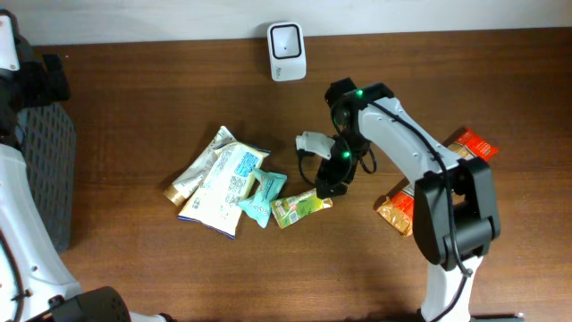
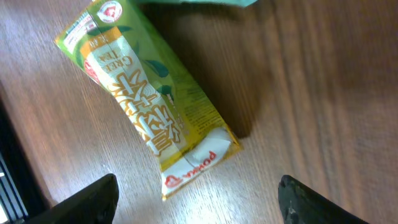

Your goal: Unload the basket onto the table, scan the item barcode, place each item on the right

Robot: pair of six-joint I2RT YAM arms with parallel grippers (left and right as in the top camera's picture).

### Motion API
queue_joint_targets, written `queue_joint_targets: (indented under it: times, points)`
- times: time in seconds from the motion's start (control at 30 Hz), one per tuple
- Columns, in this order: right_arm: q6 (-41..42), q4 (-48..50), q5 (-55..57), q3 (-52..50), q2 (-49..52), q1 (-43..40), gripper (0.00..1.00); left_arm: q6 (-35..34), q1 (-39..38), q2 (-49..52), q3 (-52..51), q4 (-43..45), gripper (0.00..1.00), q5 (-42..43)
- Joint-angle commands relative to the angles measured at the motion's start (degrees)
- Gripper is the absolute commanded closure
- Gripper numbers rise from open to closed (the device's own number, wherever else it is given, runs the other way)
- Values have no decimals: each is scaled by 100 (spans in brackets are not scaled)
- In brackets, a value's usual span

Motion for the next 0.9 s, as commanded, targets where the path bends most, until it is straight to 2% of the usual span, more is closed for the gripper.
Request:
queue_joint_targets:
  times: [0.0,0.13,0.2,0.37,0.4,0.5,0.57,0.63,0.77,0.87]
  points:
    - [-450,35,-337,-291,197,197,13,87,-4,-85,42,7,1,17]
    - [-422,284,-310,-372,343,293,16,87,-4,-85,42,7,1,20]
    - [-415,275,-315,-385,343,289,28,87,-4,-85,42,7,1,20]
    - [-271,275,-330,-409,343,289,46,87,-4,-85,39,7,1,20]
    - [-271,273,-330,-409,343,289,55,90,-4,-85,39,7,1,17]
    - [-269,251,-330,-409,343,289,68,87,-4,-85,42,7,1,17]
    - [-72,212,-328,-409,343,289,85,87,-4,-85,42,7,1,20]
    - [192,188,-328,-409,343,289,96,87,-4,-85,39,7,1,20]
    - [1287,155,-330,-409,343,289,96,87,-4,-85,39,7,1,17]
    - [2632,173,-282,-409,343,214,96,87,-4,-85,42,7,1,20]
